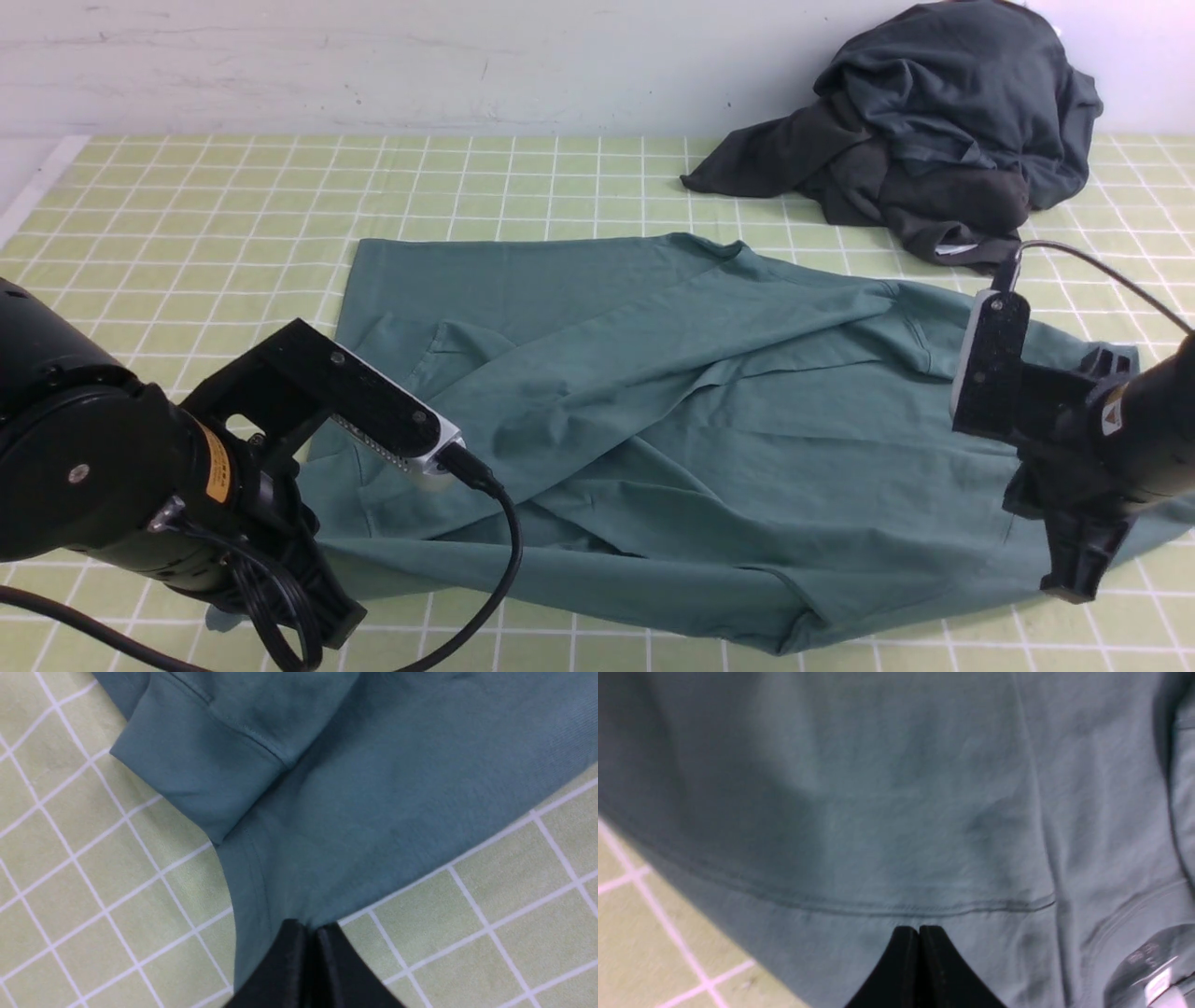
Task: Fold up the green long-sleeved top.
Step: Use both arms simultaneously to clamp the lower edge of the clothing fabric
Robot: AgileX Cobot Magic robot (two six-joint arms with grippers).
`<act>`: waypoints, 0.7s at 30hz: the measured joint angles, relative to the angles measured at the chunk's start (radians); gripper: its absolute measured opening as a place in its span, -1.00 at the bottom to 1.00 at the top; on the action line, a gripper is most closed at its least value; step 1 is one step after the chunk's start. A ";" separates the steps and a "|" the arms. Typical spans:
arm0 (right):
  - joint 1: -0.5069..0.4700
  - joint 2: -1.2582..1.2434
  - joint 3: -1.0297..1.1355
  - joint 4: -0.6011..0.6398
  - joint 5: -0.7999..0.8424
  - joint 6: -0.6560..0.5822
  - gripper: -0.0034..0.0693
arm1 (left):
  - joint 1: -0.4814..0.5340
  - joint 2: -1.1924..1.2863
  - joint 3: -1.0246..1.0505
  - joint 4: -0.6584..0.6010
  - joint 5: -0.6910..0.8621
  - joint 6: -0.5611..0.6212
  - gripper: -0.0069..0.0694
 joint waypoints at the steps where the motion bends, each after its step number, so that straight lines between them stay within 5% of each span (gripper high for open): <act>1: 0.000 0.000 0.001 0.000 0.003 0.000 -0.93 | 0.000 0.000 0.000 0.000 0.000 0.000 -0.83; 6: -0.001 0.000 0.005 -0.018 0.072 -0.008 -0.80 | 0.000 0.000 0.000 0.000 0.000 0.000 -0.83; 14: -0.034 0.000 0.113 -0.081 0.051 -0.116 -0.23 | 0.000 0.001 0.000 -0.006 -0.001 0.000 -0.82; 21: -0.034 0.000 0.176 -0.081 -0.154 -0.196 -0.17 | 0.000 0.001 0.000 -0.014 -0.001 0.000 -0.82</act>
